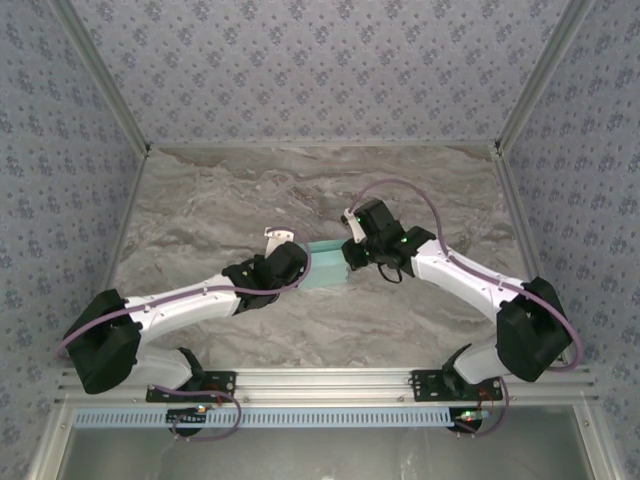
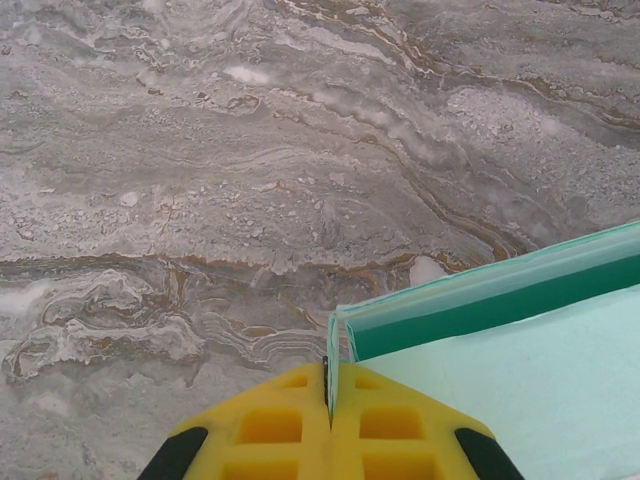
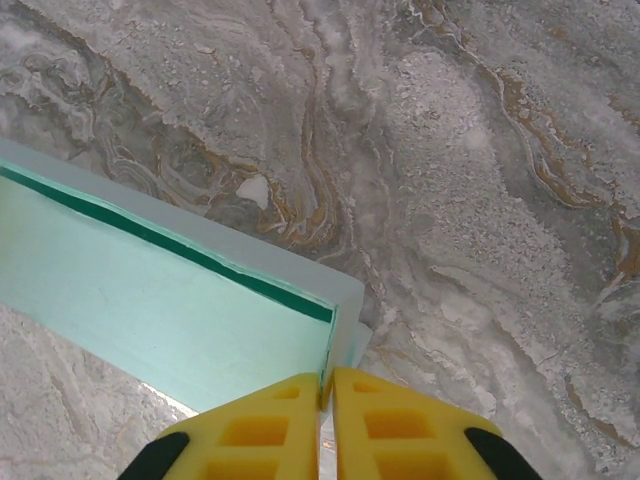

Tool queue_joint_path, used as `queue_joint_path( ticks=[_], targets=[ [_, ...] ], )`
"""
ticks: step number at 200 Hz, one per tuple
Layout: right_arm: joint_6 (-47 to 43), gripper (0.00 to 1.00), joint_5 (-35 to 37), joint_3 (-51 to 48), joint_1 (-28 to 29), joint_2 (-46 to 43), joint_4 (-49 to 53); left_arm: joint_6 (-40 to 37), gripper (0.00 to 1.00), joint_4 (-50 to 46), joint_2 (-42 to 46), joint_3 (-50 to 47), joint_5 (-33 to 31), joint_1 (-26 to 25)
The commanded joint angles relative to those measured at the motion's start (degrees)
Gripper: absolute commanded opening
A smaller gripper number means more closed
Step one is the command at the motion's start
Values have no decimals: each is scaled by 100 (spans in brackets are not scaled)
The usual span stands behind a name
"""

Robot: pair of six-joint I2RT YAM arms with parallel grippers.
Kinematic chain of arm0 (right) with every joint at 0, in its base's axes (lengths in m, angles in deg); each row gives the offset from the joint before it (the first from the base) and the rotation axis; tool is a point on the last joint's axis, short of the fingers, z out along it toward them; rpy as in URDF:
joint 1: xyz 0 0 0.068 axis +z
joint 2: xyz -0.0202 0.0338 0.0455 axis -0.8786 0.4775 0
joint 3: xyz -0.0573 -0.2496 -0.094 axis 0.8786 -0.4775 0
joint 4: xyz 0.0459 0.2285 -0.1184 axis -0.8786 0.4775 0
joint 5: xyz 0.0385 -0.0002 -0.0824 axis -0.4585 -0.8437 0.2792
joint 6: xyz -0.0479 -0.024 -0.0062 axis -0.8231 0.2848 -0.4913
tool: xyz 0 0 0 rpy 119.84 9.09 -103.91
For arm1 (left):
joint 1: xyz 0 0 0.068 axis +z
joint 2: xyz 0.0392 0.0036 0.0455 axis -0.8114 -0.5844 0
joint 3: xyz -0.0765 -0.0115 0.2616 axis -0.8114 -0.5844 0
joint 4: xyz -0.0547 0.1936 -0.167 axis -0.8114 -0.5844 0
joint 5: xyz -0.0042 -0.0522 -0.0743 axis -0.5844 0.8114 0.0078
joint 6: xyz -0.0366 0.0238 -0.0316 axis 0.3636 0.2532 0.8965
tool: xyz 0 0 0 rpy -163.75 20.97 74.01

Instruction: Fold the paper box

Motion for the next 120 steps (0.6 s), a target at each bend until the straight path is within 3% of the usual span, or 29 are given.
queue_joint_path(
  ticks=[1,120],
  targets=[
    [47,11,48,278,108,138,232,134,0,-129,-118,-119,33,-36],
    [1066,6,258,451,422,323,472,424,0,-132,-236,-63,-79,-37]
  ],
)
